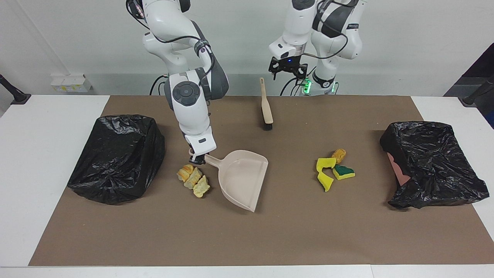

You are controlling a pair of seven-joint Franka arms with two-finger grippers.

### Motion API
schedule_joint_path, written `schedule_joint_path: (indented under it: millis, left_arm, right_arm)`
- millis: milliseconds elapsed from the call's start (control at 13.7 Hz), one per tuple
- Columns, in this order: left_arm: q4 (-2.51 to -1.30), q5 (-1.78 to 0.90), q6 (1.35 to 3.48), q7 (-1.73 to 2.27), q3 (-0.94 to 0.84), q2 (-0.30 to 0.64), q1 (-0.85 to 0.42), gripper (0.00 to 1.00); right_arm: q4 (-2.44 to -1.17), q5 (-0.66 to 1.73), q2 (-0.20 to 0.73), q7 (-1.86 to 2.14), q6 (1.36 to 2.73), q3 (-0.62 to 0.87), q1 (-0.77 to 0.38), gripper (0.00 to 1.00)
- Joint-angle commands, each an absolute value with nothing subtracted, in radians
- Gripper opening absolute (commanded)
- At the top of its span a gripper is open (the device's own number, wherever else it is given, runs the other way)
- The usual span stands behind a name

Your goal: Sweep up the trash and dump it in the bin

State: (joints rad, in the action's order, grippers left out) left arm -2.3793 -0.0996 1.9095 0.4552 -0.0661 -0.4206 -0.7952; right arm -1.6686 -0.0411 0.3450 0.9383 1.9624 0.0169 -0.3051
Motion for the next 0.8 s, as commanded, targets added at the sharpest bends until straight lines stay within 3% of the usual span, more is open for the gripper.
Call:
schedule_joint_path:
  millis: [0,291,510,728]
  left_arm:
    - [-2.413,-0.103,2.005,0.566,-0.051,-0.318,-0.929,1.0]
    - [-2.474,-0.104,2.144,0.707,-0.051,-0.235,-1.031,1.0]
    - [-2.514,-0.136,2.177,0.724,-0.051,-0.222,-1.045,1.0]
    - [-2.542,-0.202,2.175,0.724,-0.051,-0.225,-1.045,0.85]
  right_arm:
    - [-1.698,-0.074,0.337,0.996,1.957,0.026,-0.302,0.0]
    - [-1.707,-0.074,0.36,0.996,1.971,0.026,-0.311,0.0]
    - [-1.707,-0.072,0.36,0.988,1.974,0.028,-0.311,0.0]
    - [-1.707,-0.072,0.36,0.988,1.973,0.028,-0.311,0.0]
